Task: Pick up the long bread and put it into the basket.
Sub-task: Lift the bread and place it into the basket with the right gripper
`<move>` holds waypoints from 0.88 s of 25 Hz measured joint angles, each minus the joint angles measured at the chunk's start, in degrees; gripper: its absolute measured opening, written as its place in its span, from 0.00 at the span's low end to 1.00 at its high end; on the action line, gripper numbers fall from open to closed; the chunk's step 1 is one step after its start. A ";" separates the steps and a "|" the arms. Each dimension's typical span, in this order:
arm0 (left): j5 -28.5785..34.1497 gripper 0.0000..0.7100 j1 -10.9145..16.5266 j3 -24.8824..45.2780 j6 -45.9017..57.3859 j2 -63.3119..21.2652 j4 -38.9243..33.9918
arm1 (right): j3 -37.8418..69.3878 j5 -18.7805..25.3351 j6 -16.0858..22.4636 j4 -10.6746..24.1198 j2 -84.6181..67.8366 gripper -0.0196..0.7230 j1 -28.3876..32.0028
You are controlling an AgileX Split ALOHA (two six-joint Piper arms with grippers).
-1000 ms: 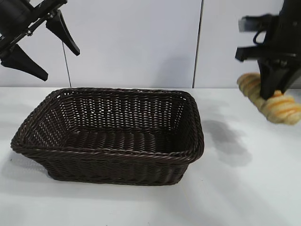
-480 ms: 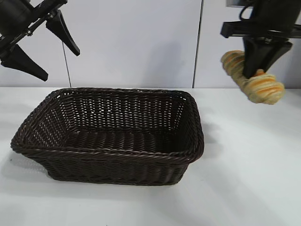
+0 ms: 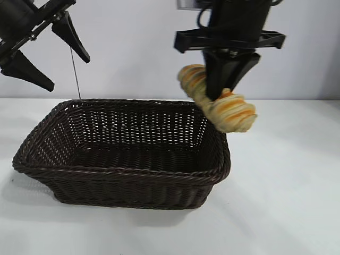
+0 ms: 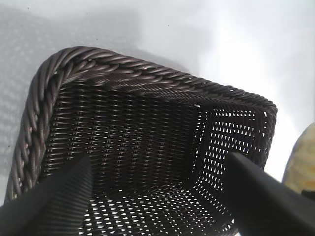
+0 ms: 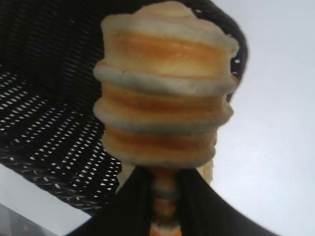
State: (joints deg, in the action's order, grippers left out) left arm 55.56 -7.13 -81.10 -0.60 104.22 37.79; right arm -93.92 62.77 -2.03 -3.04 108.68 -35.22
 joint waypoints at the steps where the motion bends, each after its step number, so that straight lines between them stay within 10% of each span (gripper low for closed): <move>1: 0.00 0.76 0.00 0.00 0.00 0.00 0.00 | 0.00 -0.77 -0.21 -0.12 0.48 0.18 -0.50; 14: 0.00 0.76 0.00 0.00 -0.11 0.00 0.00 | 0.00 -7.51 -0.61 -1.70 7.83 0.19 -1.12; 22: 0.02 0.76 0.00 0.00 -0.11 0.00 0.00 | 0.00 -7.40 -1.01 -1.74 7.86 0.54 -1.12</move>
State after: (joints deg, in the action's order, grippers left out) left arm 55.58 -7.13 -81.10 -0.71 104.22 37.79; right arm -93.92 55.37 -3.04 -4.78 116.54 -36.35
